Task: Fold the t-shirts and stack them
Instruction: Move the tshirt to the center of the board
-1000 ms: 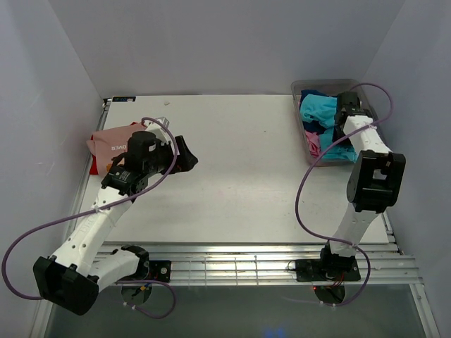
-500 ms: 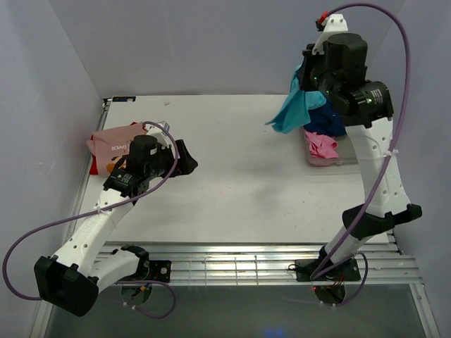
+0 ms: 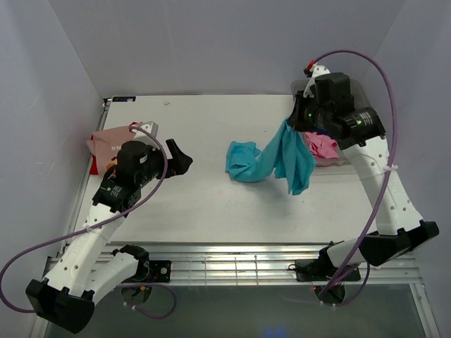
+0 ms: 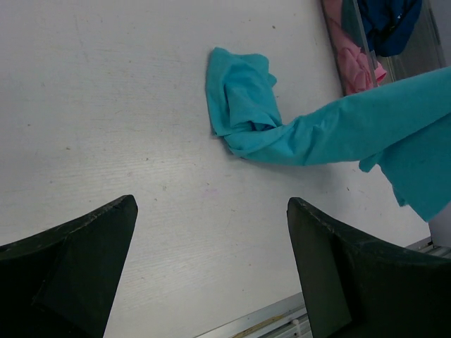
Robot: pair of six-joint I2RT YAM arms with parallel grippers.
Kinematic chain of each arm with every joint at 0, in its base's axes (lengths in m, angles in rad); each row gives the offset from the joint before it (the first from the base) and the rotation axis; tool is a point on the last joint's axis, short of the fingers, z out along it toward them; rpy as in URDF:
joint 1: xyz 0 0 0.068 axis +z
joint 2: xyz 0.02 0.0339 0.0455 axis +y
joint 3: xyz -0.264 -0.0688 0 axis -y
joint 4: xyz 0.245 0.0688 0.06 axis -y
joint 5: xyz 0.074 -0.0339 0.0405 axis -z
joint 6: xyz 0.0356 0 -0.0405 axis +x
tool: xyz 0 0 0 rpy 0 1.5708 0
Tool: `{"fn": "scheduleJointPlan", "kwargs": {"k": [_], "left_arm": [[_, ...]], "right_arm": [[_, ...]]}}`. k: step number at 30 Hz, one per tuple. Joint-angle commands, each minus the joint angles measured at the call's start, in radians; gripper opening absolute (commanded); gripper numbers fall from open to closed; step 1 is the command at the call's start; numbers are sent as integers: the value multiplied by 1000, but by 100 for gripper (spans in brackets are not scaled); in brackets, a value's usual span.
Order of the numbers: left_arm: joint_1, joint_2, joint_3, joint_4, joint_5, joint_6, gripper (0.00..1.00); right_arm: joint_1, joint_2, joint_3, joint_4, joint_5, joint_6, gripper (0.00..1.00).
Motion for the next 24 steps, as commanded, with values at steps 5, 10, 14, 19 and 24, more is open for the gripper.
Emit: {"fn": "scheduleJointPlan", "kwargs": {"k": [5,10,14,19,24], "left_arm": [[-3,-45,-66,13,15,-52,98],[-3,56,-107,62,42,-81,95],[-12,214,-78,77,12,-83,93],[-74,409,55,134,-23,-84,93],[-130,638,164,180,-62,-148,91]], "right_arm": [[17,-102,-383,-66,195,127,8],[20,-202,-572,-158,333,216,8],[21,-260,-697,-157,328,262,24],[26,-219,-728,-165,356,244,62],[36,-168,-669,-122,335,224,69]]}}
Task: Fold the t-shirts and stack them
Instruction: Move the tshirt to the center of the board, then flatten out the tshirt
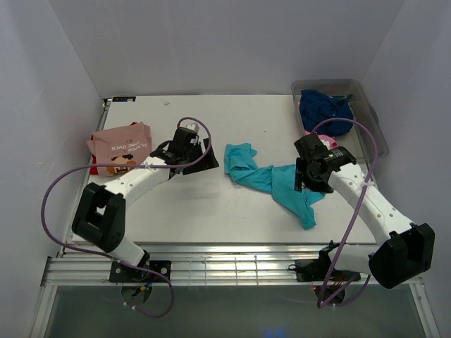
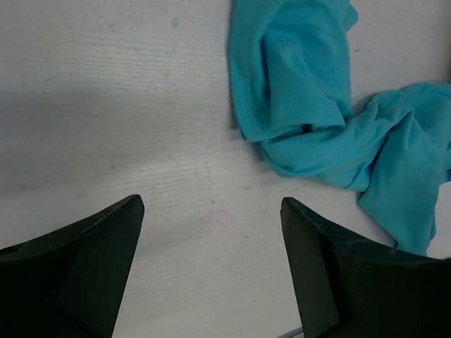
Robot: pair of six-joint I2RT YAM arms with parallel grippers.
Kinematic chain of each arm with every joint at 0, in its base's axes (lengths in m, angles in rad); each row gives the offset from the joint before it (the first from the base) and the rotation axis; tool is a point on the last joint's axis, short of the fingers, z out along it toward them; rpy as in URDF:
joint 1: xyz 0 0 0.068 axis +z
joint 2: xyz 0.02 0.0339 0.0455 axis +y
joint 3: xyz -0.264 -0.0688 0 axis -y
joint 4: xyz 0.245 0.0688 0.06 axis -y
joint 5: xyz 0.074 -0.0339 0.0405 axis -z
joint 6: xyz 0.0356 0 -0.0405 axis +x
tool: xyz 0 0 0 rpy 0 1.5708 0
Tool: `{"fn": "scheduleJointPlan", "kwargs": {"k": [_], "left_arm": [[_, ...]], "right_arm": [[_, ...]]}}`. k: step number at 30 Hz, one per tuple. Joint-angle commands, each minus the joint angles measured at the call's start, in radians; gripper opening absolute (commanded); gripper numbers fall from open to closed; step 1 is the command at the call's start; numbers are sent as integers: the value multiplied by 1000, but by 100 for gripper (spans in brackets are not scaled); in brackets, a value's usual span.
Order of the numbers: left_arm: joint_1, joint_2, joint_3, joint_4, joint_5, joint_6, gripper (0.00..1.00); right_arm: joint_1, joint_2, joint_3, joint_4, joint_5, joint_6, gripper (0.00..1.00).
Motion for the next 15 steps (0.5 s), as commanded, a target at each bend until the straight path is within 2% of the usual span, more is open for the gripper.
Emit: {"fn": "scheduleJointPlan", "kwargs": {"k": [1,4,5,8,11,15], "left_arm": [[-42,72,86,81,-37,-52,88],[-57,141,108,122,-39,-78,81],[-59,162,124,125,-38,-84,80],[-69,250,144,140,5,-104,70],[-83,296,141,194,9,-107,66],[-86,336,149,202,4,-110,65]], "right_arm": [[15,21,79,29,15,3,69],[26,24,95,31,11,10,63],[30,15,90,37,7,10,55],[34,-12,61,49,-5,10,45],[37,-38,43,44,-13,14,40],[37,-65,32,31,-5,19,39]]}}
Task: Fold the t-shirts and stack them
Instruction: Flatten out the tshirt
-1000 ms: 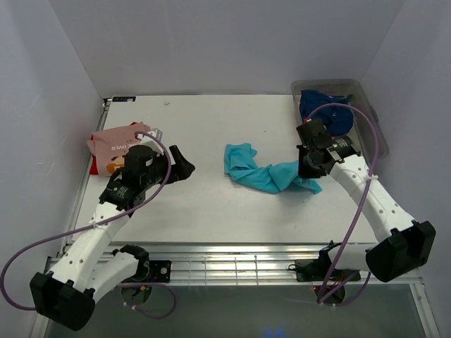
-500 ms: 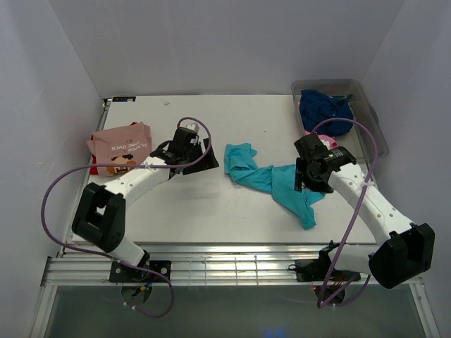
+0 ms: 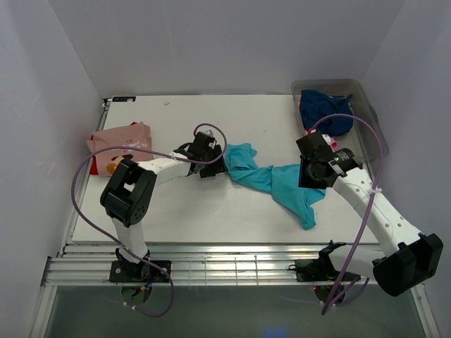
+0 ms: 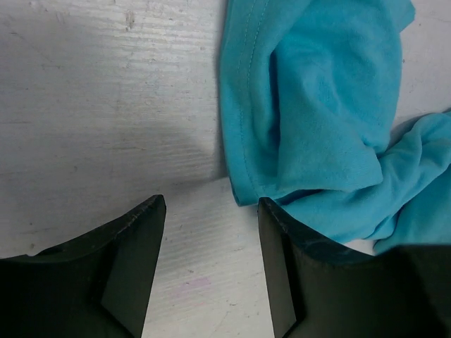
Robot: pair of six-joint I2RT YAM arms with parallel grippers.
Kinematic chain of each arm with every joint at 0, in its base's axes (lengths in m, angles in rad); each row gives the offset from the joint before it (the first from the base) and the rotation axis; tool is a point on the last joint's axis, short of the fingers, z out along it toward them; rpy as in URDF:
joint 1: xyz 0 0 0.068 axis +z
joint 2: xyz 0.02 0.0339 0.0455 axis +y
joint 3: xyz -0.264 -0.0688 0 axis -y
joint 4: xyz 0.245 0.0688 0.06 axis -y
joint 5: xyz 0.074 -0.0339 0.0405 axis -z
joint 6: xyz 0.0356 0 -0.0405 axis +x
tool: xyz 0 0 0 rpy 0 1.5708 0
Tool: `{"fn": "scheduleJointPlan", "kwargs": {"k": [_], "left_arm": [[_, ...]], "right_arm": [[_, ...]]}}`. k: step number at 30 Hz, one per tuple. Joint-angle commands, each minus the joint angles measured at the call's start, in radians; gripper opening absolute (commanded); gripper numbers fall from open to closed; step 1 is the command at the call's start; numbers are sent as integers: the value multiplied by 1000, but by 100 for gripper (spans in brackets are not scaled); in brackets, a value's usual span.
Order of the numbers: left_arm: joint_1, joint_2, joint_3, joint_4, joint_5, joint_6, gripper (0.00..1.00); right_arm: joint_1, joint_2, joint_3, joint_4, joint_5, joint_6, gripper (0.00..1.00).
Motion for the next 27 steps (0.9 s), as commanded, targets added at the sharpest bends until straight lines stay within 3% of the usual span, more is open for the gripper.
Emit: {"fn": "scheduleJointPlan", "kwargs": {"k": [1,15,18,19,20,27], "left_arm": [[-8,1,31,51,11,-14,65],[-29,105,68,94,38,-55,65],[-41,121,80,93,34,-57,60],[-43,122,82,90,29,-58,57],[-45,122,82,85,29,-60,44],[-45,124,82,42,28,-48,1]], "right_arm": [[5,-40,-19,-5,10,18,39],[5,-41,-65,11,-37,18,35],[5,-34,-86,16,-47,20,34],[5,-32,-88,15,-51,21,34],[6,-32,-92,15,-54,25,34],[6,-40,-97,27,-53,26,35]]}}
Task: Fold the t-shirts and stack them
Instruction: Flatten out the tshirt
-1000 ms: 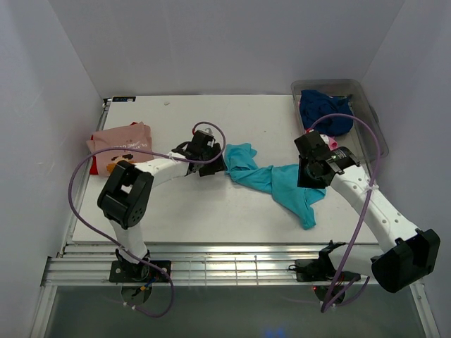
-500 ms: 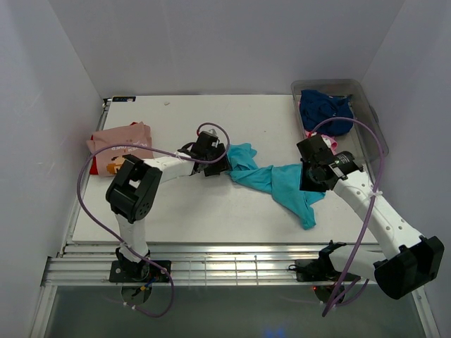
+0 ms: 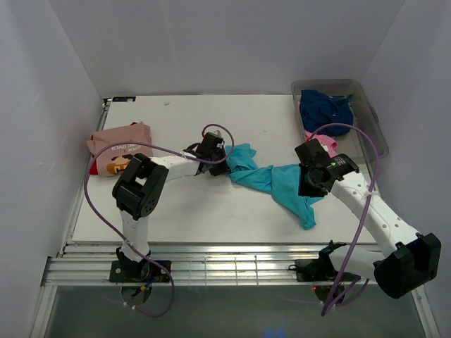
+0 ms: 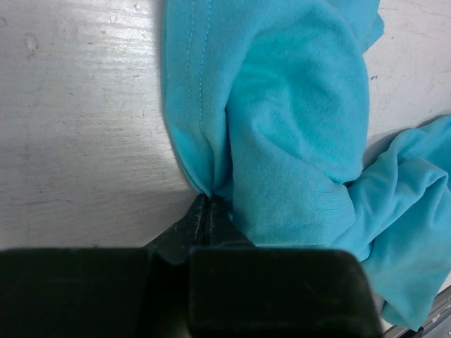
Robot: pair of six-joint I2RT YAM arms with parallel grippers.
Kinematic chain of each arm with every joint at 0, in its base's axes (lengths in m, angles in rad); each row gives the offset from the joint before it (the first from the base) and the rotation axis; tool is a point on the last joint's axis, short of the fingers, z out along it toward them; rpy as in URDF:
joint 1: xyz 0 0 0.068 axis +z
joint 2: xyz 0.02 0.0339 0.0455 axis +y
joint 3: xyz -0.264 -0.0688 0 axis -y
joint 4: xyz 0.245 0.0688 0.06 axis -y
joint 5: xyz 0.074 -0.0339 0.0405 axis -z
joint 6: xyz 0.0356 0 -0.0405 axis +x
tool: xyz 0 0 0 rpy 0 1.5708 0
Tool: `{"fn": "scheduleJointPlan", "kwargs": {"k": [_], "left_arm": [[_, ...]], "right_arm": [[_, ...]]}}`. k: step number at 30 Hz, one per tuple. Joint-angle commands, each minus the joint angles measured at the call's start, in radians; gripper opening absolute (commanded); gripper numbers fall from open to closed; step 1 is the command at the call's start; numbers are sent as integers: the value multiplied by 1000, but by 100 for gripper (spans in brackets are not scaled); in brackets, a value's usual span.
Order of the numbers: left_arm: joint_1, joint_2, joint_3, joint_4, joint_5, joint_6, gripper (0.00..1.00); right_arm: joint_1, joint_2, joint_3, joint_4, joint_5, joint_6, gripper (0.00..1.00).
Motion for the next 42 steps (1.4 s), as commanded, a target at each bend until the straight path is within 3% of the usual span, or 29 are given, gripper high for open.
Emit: {"fn": "scheduleJointPlan", "kwargs": {"k": [1,12,16,20,23,29,34,38,42], "left_arm": [[-6,-18,17,-58,-12,15,0],[-3,-241,151,-294,-159,155,0],[2,-302,278,-395,-168,208,0],[2,-298,501,-589,-150,235,0],[2,-341,540,-662,-159,215,0],[2,-498,512,-710,-266,178,0],[2,-608,628,-713,-312,198,0],[2,-637,673,-782,-329,183,0],[2,-751,575,-734,-335,141,0]], "right_arm": [[5,-9,-1,22,-3,10,35],[5,17,-46,63,-37,16,34],[8,29,-50,87,-44,5,34],[7,66,-69,130,-20,-21,34],[7,125,-69,201,29,-55,34],[5,293,40,293,110,-93,45],[-1,377,196,298,172,-104,52],[-18,431,287,345,117,-136,53],[-18,514,373,350,48,-135,53]]}}
